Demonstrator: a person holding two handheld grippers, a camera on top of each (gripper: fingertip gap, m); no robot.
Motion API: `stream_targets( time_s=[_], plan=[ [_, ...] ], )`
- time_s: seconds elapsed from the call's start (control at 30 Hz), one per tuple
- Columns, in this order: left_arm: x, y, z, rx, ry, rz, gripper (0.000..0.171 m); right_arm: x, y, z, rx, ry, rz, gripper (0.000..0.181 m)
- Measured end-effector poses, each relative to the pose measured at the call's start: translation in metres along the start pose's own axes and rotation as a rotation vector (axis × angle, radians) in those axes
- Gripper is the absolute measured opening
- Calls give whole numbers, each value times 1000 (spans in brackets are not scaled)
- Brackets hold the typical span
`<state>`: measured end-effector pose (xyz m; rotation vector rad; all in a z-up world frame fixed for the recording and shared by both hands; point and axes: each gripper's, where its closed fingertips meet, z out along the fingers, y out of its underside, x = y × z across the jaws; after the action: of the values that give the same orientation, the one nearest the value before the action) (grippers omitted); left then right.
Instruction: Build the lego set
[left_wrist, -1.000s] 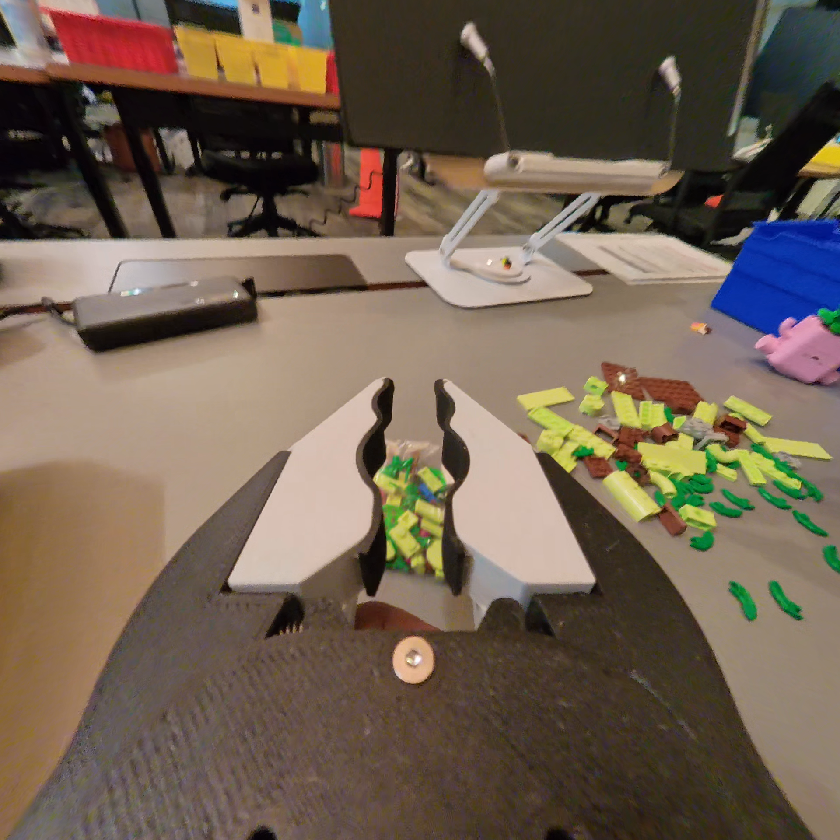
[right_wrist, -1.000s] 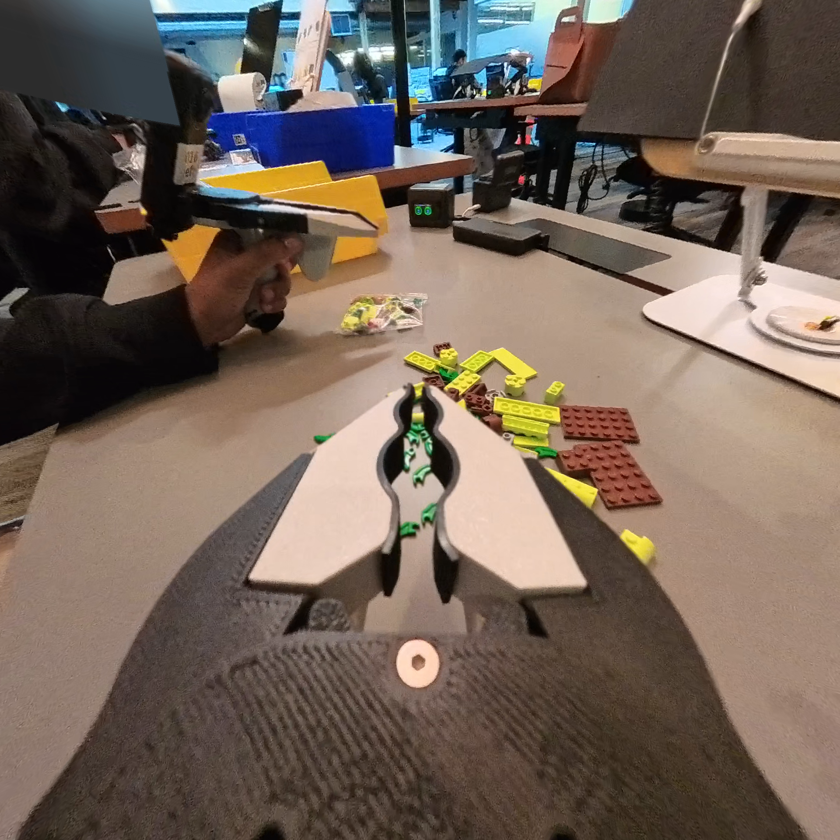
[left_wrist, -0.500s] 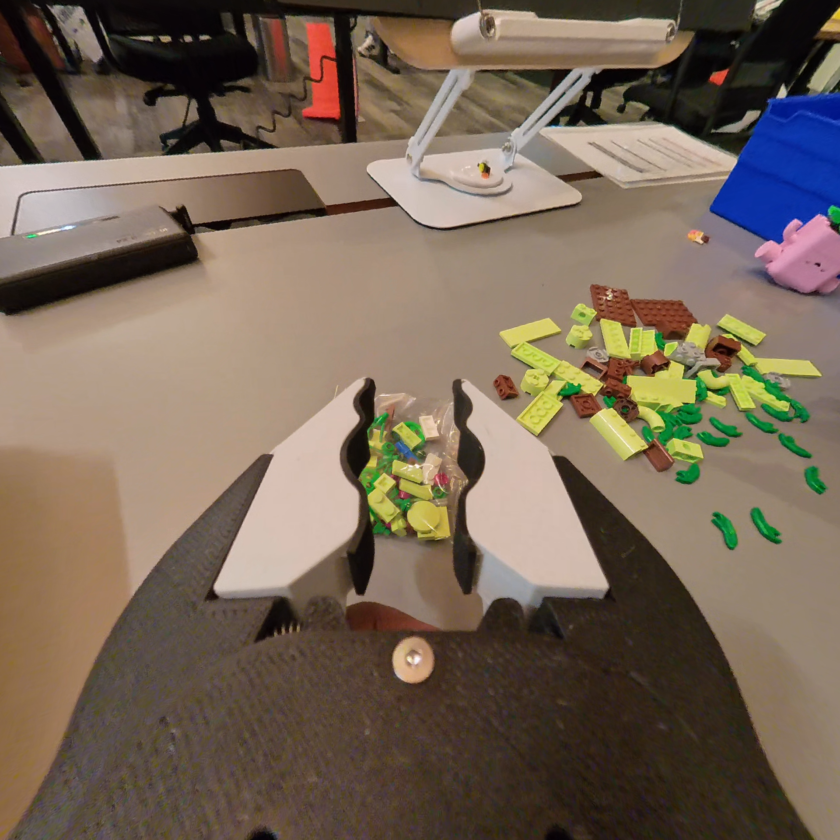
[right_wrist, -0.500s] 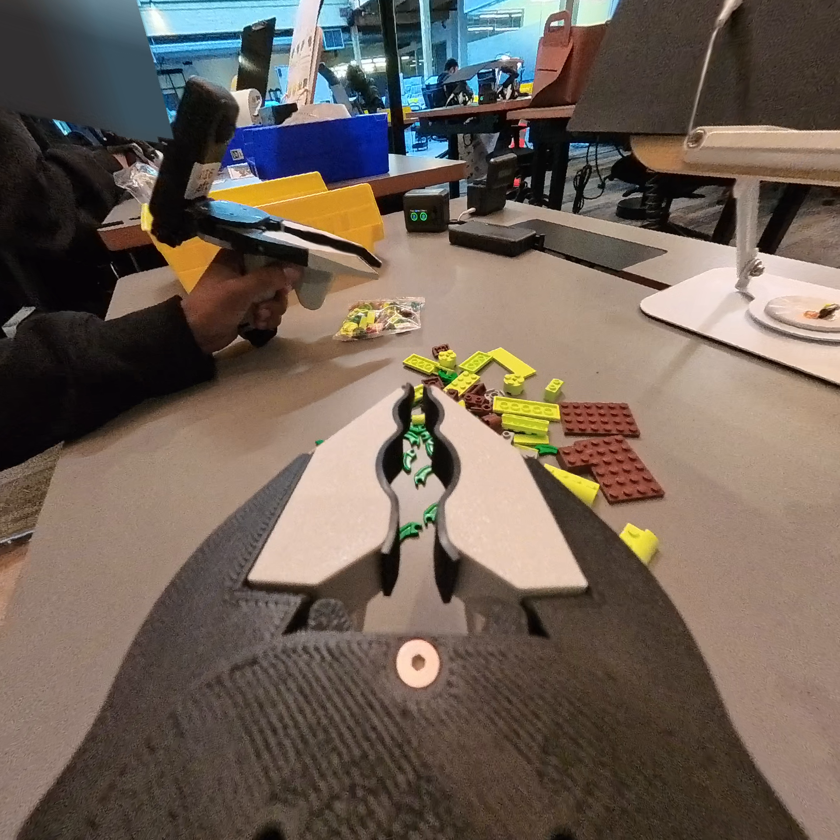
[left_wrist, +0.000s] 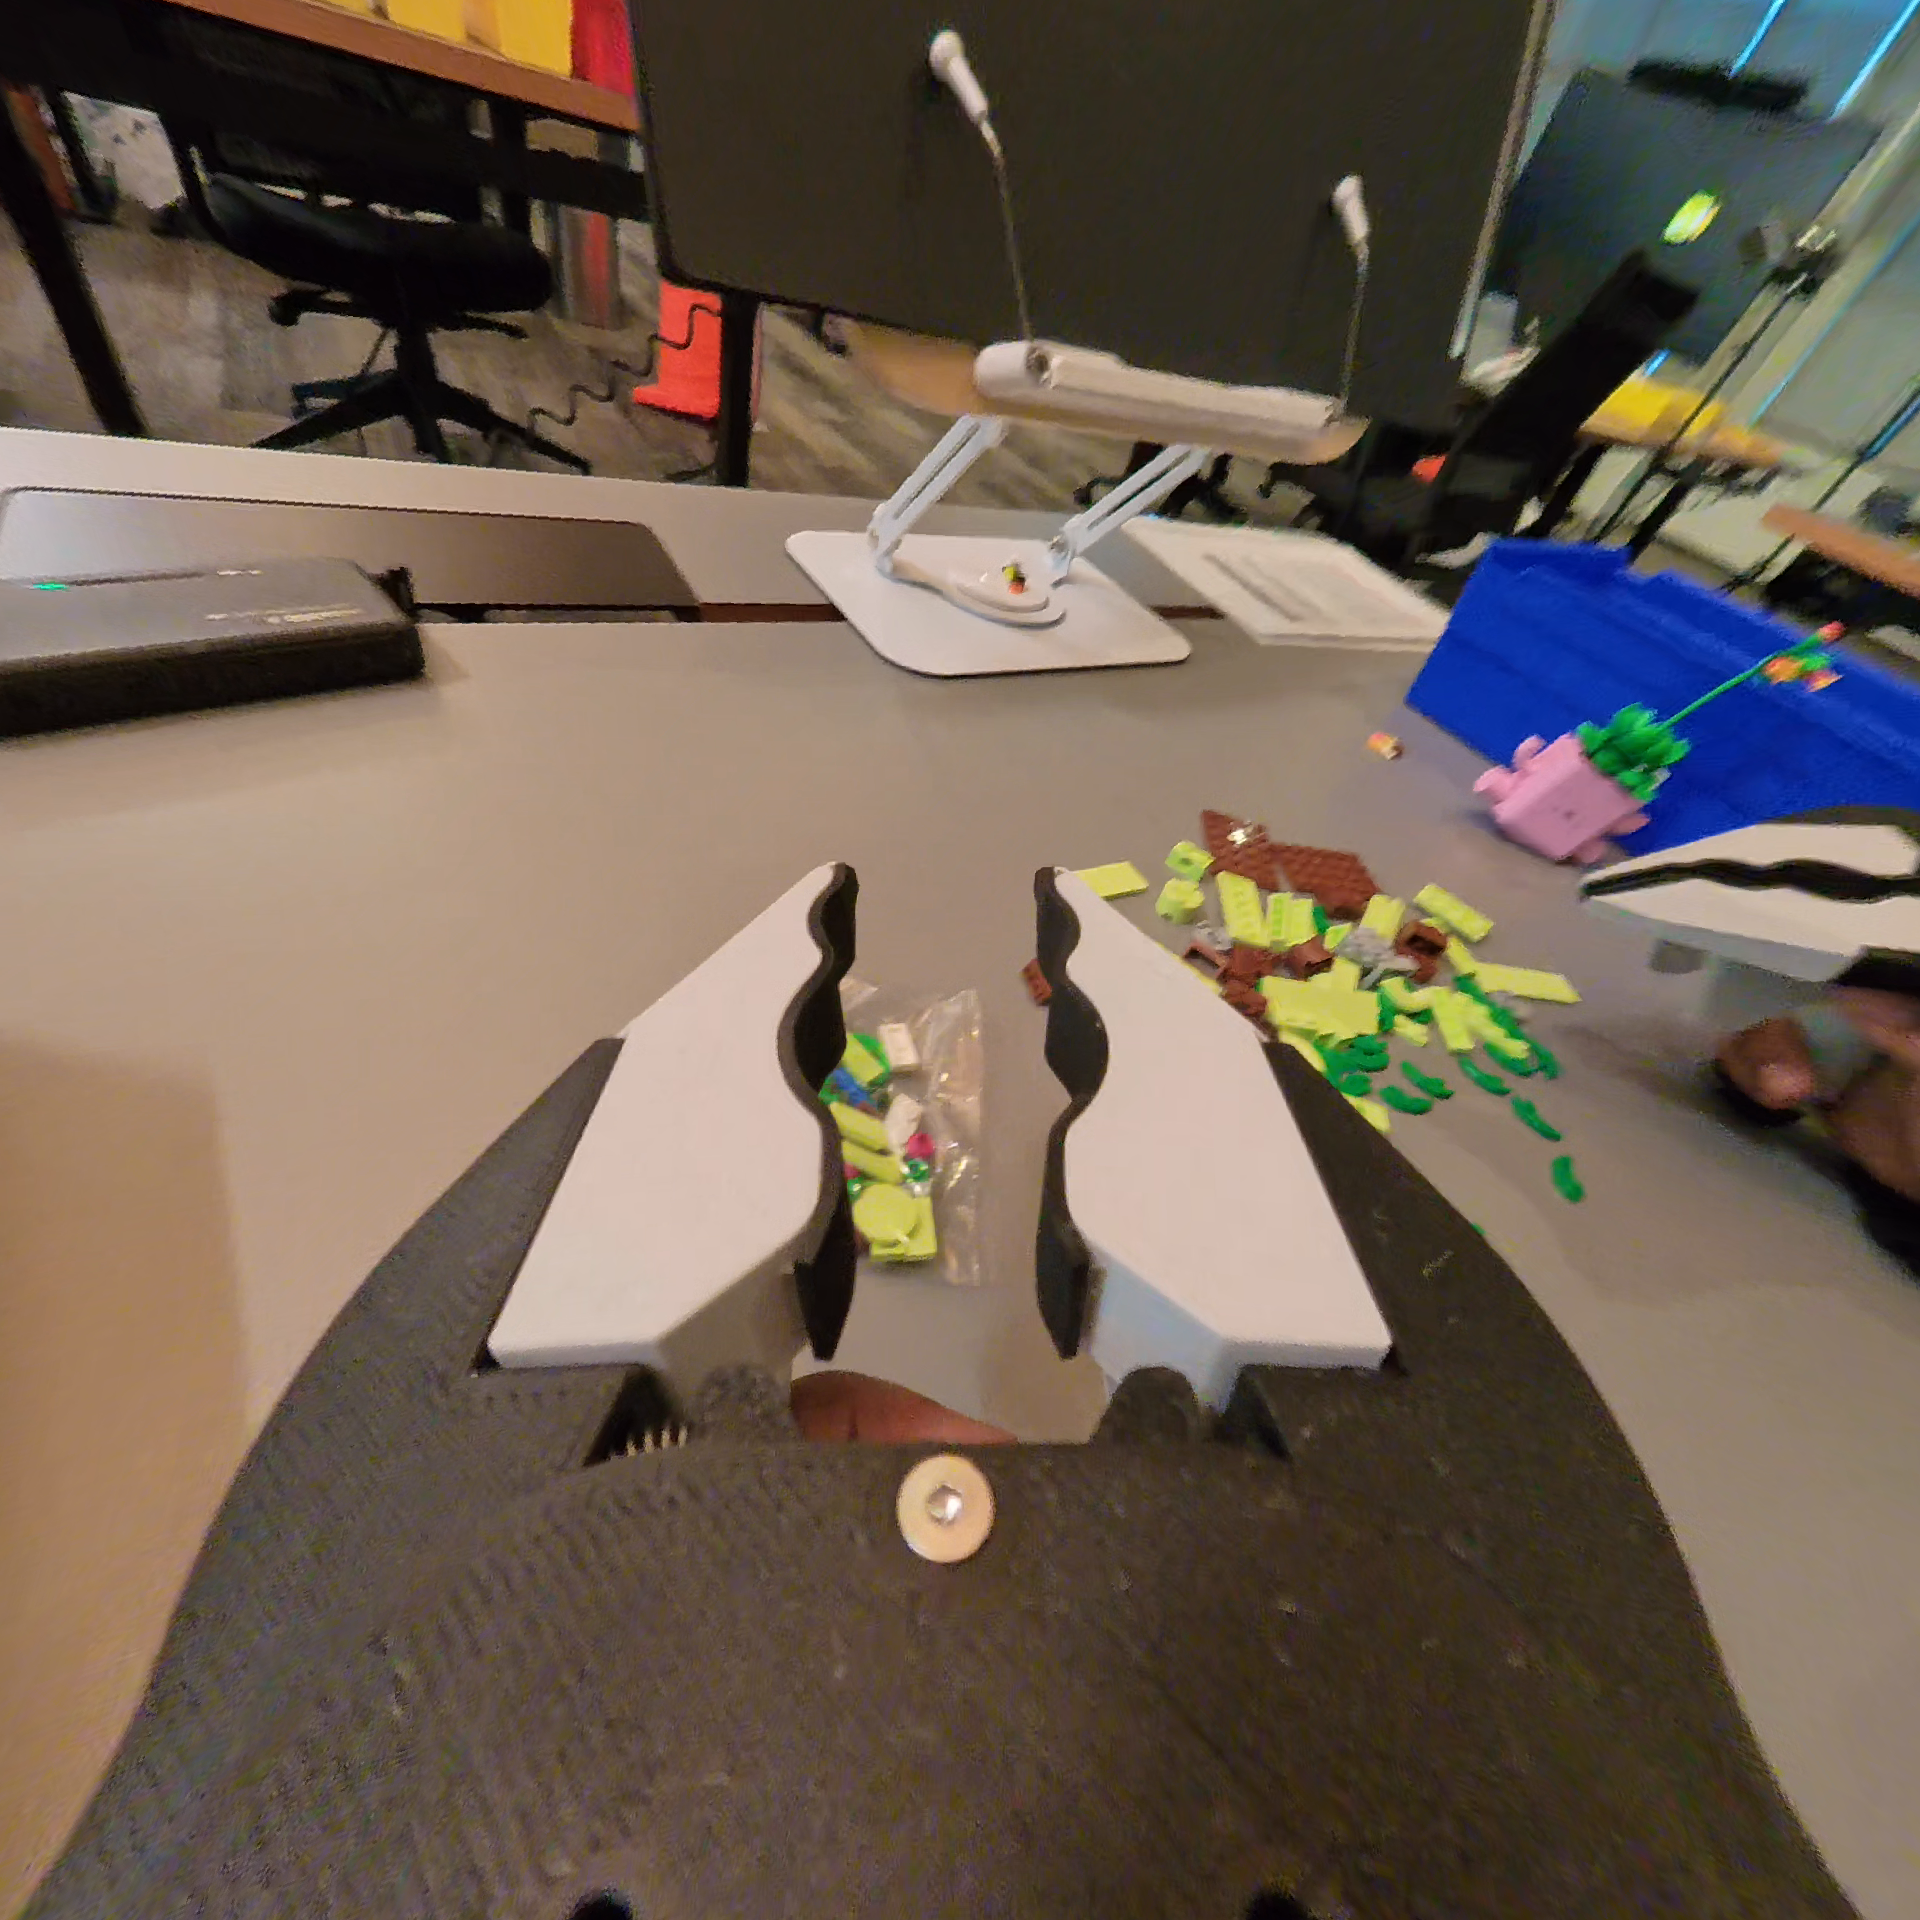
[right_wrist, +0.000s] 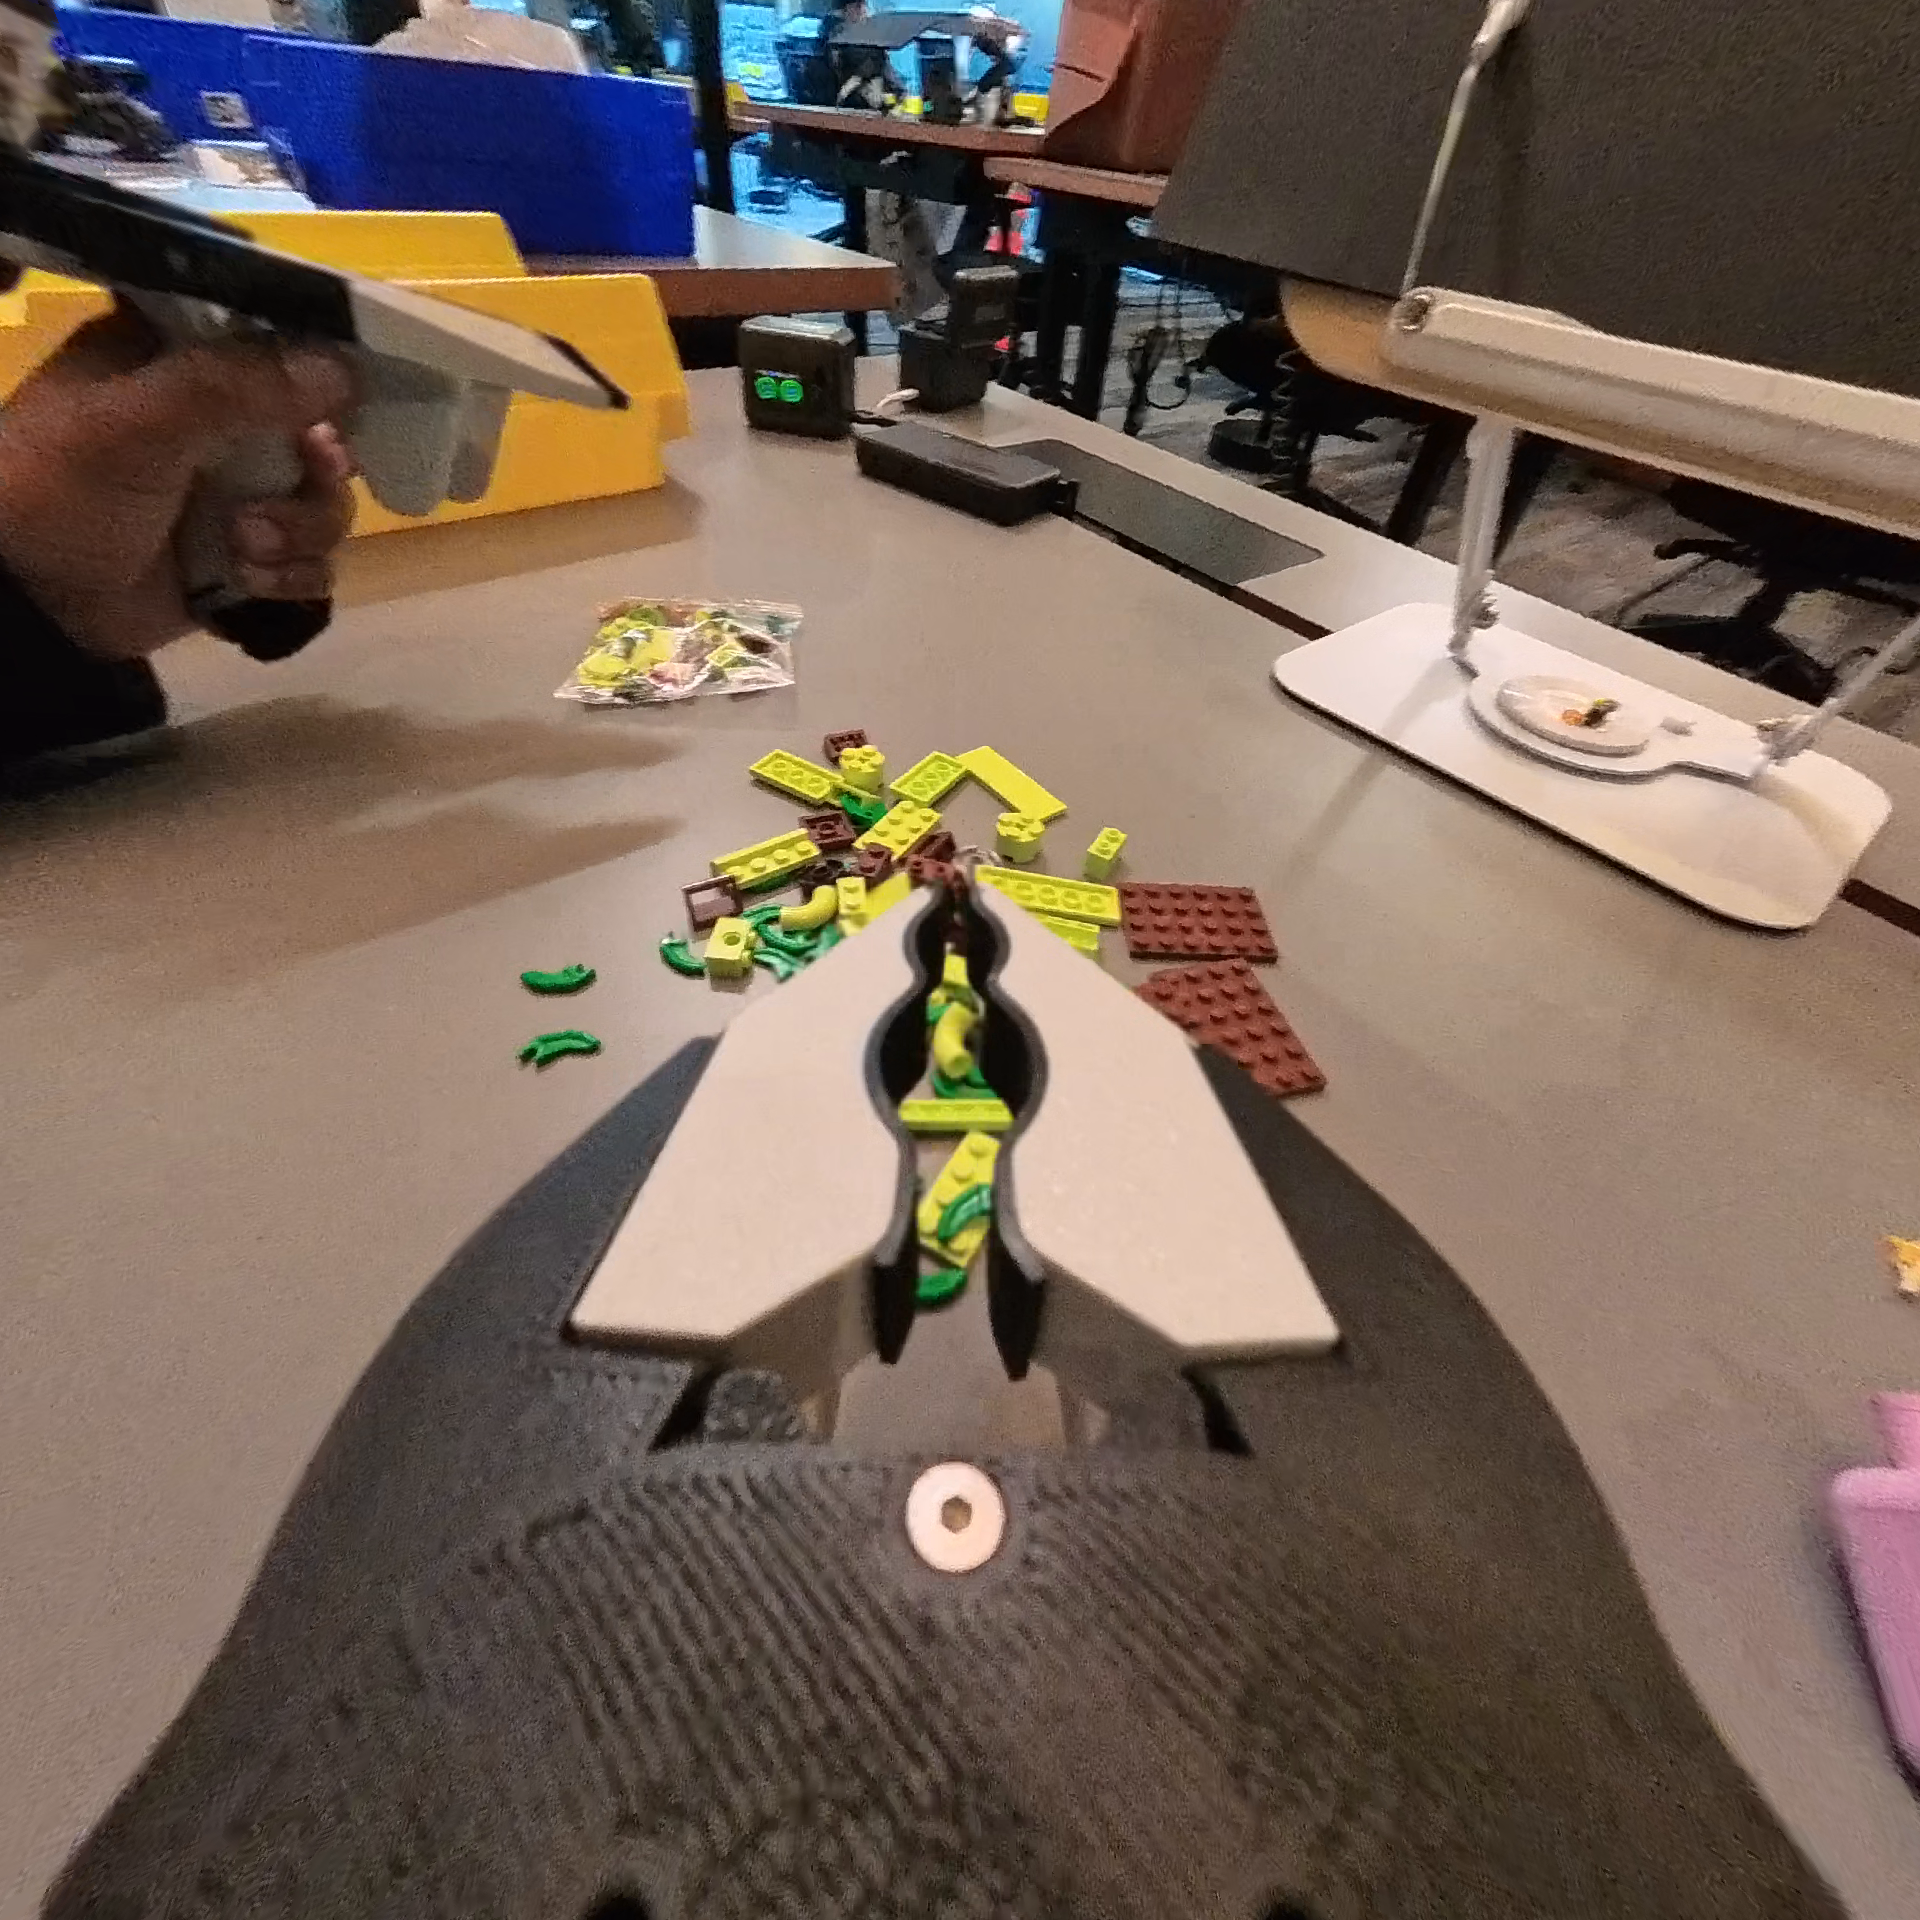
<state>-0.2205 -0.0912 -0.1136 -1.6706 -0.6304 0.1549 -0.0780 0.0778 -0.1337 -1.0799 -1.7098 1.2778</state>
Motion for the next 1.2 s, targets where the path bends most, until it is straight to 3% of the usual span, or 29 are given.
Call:
stream_targets(
  time_s=[0.13, 0.23, 0.33, 0.43, 0.57, 0.7, 0.77, 0.83, 0.9, 0.97, 1.07, 1.1, 1.2],
  plan=[
    [5, 5, 4, -11, 22, 18, 33, -1, -9, 5, 13, 76, 54, 2],
    [4, 7, 5, -14, 21, 34, 32, -32, -38, 29, 60, -11, 87, 9],
    [3, 15, 8, -24, 63, -33, 31, -89, -86, 65, 69, -176, 3, 13],
    [-3, 22, 14, -38, 75, -104, 27, -170, -145, 105, 89, -396, -144, 16],
    [-20, 24, 18, -42, 1, -136, 24, -279, -219, 137, 53, -815, -277, 25],
    [-20, 22, 18, -30, 14, -145, 24, -332, -265, 193, -13, -917, -499, 25],
    [-19, 22, 19, -33, 20, -146, 24, -344, -263, 237, -103, -909, -597, 33],
    [-18, 22, 22, -38, 33, -154, 24, -358, -239, 265, -277, -990, -585, 51],
    [-17, 22, 25, -43, 48, -168, 24, -377, -206, 263, -457, -1128, -509, 76],
    [-15, 22, 28, -45, 63, -182, 24, -382, -177, 265, -525, -1125, -571, 79],
    [-12, 19, 34, -48, 92, -207, 24, -363, -143, 291, -579, -920, -814, 69],
    [-11, 20, 36, -52, 102, -214, 24, -359, -138, 293, -602, -901, -854, 42],
    [-9, 21, 37, -59, 109, -219, 24, -348, -146, 306, -616, -846, -858, 19]
  ],
)
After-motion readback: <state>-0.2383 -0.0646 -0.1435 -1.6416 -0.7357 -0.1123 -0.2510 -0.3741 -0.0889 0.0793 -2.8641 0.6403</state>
